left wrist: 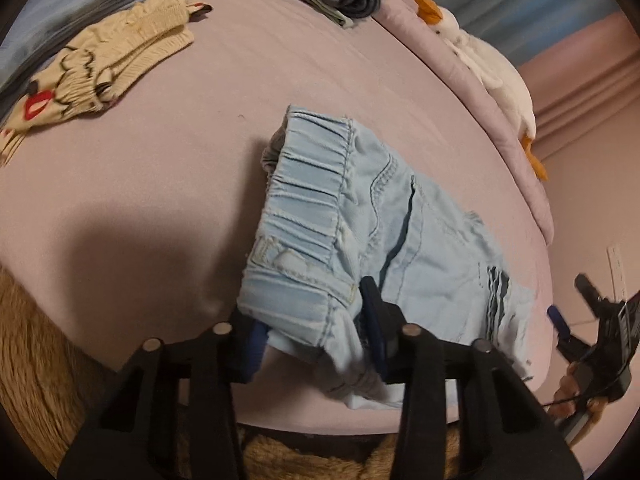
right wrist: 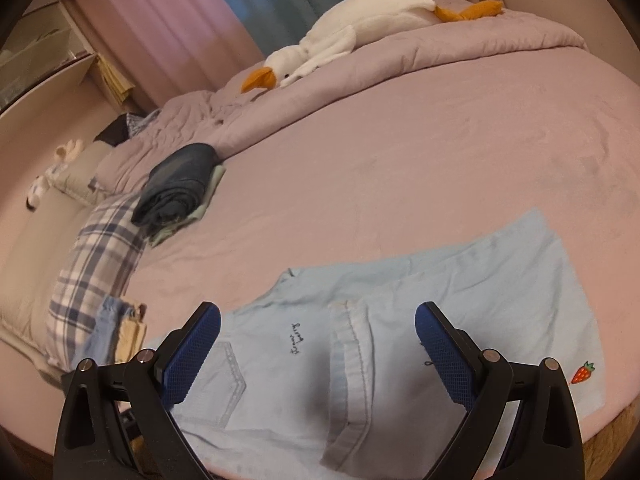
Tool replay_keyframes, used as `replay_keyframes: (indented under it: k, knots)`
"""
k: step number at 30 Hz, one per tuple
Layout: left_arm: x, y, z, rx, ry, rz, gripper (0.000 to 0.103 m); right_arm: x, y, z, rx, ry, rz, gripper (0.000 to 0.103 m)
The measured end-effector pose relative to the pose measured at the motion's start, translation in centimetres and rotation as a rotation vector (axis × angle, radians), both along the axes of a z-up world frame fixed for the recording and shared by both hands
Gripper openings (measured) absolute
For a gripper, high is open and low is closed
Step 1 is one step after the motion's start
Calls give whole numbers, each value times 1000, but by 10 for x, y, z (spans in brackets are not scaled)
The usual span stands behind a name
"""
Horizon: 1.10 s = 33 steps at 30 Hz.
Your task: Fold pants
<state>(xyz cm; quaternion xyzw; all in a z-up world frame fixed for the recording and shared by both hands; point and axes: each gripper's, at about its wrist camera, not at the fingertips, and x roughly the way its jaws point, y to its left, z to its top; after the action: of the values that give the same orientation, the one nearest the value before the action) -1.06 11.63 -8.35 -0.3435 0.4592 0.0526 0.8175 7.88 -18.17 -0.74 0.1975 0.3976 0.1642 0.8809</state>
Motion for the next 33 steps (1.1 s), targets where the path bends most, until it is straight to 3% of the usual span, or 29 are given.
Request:
replay_keyframes:
  k: [3,9,12,19,24,33]
  knots:
    - [-2,-10,16,44,-20,6,35,-2,-2,0,-12,4,3,98]
    - [-4,-31,67,45,-164,-50,32,-6,-18,2,-3,-8,-32,98]
    - [-1,-54,92,104,-229,-101,29,-7,-27,1,1,-4,-67,98]
    - [27,-110,125,137,-328,-268,25,-14,-50,3,18,-11,-124,98]
    - [58,-169,127,160,-355,-423,25,-24,-74,5,23,-29,-188,98]
    - [116,-252,72,135,-226,-595,25,-29,-121,-15,60,33,-288,98]
